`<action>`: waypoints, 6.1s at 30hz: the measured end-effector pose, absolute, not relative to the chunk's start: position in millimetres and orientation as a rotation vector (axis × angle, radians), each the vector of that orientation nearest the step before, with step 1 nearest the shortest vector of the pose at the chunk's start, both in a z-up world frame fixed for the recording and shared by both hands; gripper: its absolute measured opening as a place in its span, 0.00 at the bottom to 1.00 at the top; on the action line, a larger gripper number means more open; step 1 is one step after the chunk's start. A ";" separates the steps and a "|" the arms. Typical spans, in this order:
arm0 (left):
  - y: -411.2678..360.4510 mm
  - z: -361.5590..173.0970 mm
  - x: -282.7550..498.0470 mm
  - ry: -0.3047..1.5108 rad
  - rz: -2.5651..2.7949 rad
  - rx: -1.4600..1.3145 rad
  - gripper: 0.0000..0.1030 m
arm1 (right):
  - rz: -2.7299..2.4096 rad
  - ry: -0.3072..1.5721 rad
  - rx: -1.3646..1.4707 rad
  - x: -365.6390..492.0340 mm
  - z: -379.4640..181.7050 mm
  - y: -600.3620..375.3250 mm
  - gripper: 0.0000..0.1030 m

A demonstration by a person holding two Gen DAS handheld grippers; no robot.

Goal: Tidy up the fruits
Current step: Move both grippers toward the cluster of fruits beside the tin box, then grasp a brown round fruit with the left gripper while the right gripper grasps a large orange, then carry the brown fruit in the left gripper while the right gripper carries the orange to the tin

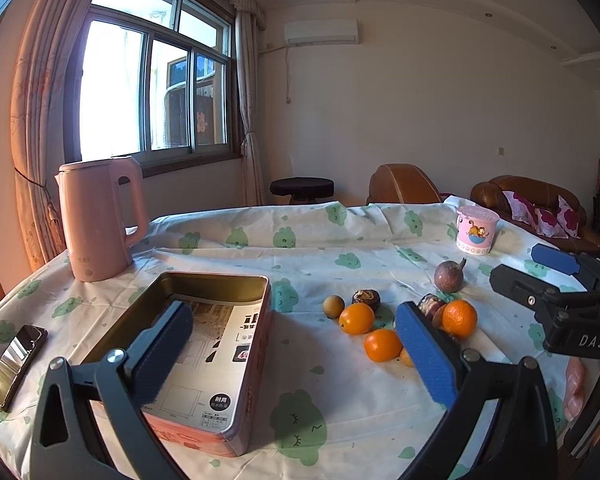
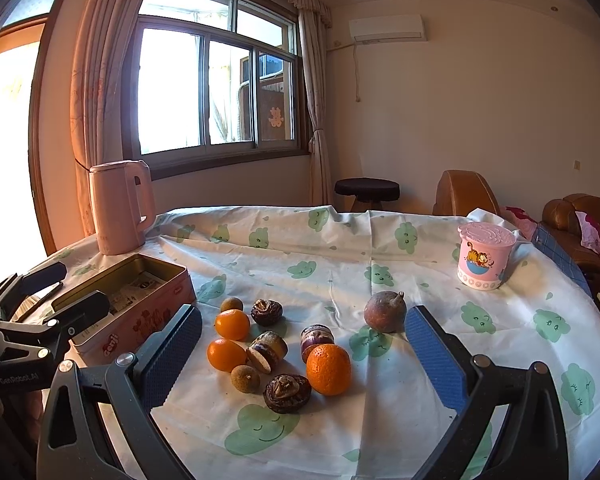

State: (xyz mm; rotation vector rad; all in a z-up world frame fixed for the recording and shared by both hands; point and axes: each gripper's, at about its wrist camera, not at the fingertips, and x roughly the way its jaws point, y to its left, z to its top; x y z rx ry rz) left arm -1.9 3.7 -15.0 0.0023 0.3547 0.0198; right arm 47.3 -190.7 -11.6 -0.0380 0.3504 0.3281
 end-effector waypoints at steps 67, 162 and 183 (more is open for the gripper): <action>-139.3 -78.7 99.6 0.838 -0.387 0.222 0.38 | 0.274 0.686 0.017 123.2 -58.6 -254.1 0.38; -81.3 -27.2 31.3 0.360 -0.173 0.056 0.38 | 0.329 0.322 -0.093 57.6 -26.9 -235.5 0.38; 4.7 -26.9 28.2 0.387 -0.036 -0.020 0.38 | 0.540 0.319 -0.163 64.8 5.3 -129.2 0.38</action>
